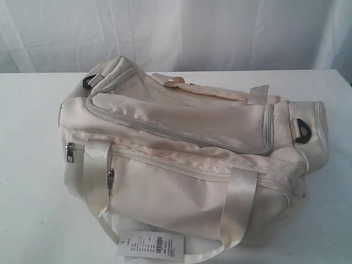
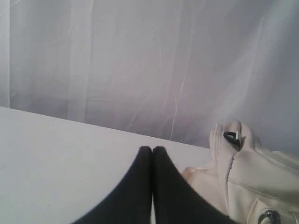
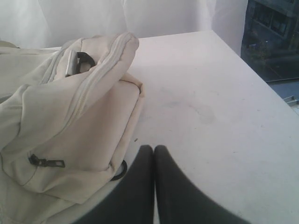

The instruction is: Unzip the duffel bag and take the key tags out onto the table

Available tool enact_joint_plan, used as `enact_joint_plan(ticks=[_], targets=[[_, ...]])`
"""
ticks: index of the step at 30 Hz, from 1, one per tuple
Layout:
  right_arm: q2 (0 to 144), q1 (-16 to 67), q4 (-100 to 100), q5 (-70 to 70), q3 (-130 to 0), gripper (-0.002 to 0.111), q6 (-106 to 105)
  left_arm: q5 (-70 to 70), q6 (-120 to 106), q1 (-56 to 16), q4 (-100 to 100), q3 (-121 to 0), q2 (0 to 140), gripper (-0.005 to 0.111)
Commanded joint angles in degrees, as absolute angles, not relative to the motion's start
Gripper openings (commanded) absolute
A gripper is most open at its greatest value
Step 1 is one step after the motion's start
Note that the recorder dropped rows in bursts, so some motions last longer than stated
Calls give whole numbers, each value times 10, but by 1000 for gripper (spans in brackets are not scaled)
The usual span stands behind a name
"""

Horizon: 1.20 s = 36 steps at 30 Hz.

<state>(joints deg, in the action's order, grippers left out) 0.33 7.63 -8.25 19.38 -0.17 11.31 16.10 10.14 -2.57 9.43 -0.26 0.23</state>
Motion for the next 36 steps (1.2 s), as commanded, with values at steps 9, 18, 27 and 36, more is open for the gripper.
enact_joint_plan(ticks=[9, 18, 27, 36], targets=[[0, 79, -47, -129, 0, 0, 109, 279, 18, -24, 95, -7, 0, 0], [0, 79, -34, -287, -15, 0, 240, 286, -23, -24, 95, -62, 66, 0], [158, 79, -152, 49, -221, 0, 249, 318, 28, -24, -228, -255, 346, 0], [413, 115, -86, 201, -355, 0, 181, 304, 348, -24, -457, -389, 575, 0]])
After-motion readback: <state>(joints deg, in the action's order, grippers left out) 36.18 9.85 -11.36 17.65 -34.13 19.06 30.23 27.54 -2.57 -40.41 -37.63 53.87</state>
